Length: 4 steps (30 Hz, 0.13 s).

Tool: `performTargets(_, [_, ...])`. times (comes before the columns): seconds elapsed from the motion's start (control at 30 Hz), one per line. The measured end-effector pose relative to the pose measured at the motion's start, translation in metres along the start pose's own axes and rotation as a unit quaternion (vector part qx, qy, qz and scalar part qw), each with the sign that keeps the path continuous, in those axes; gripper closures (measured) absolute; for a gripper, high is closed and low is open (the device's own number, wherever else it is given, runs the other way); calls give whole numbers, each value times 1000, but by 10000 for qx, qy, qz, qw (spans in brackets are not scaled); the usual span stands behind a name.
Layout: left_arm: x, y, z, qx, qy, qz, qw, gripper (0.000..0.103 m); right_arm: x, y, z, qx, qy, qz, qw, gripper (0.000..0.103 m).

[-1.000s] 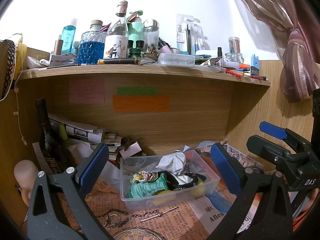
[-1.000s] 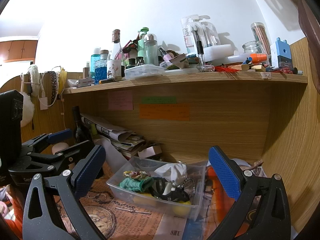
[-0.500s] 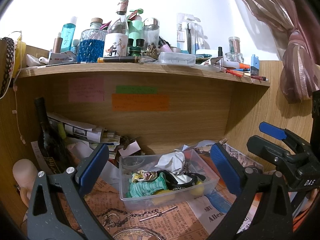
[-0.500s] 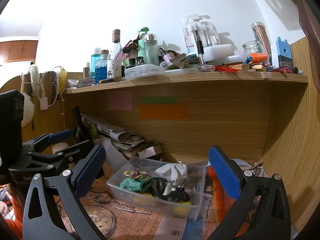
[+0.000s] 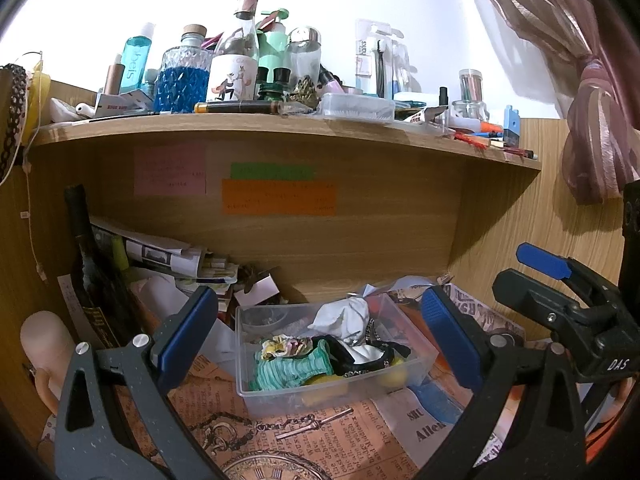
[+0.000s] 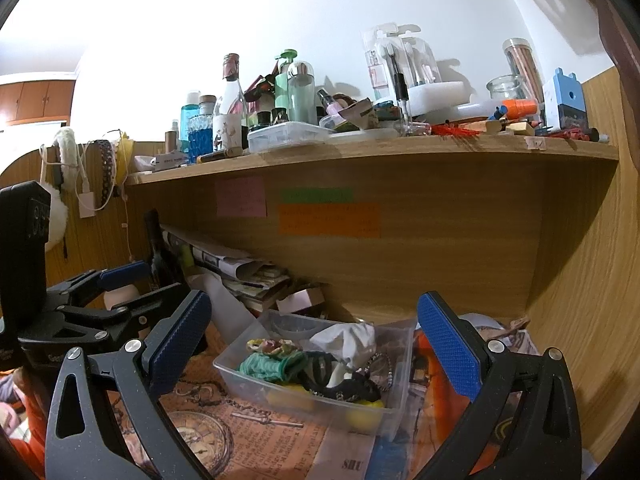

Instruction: Organize soft objects

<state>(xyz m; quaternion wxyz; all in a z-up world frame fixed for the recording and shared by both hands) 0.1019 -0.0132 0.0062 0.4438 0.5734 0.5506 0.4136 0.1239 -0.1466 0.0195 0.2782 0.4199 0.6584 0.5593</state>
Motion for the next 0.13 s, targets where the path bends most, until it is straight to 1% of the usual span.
performTargets(0.13, [1,-1,1,16,-4,-13,10000,0,-3,-1,3,34,-9,16,10000,0])
Point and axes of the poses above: each gripper's, at about its wrist camera, not at the fingertips, and z roughly the way its jaws point, x to its left, y to its top, the point moved 7 cm from there along z, roughly the way its jaws point, and after that the axes turned 3 degrees about z, right-handed, at the moved point
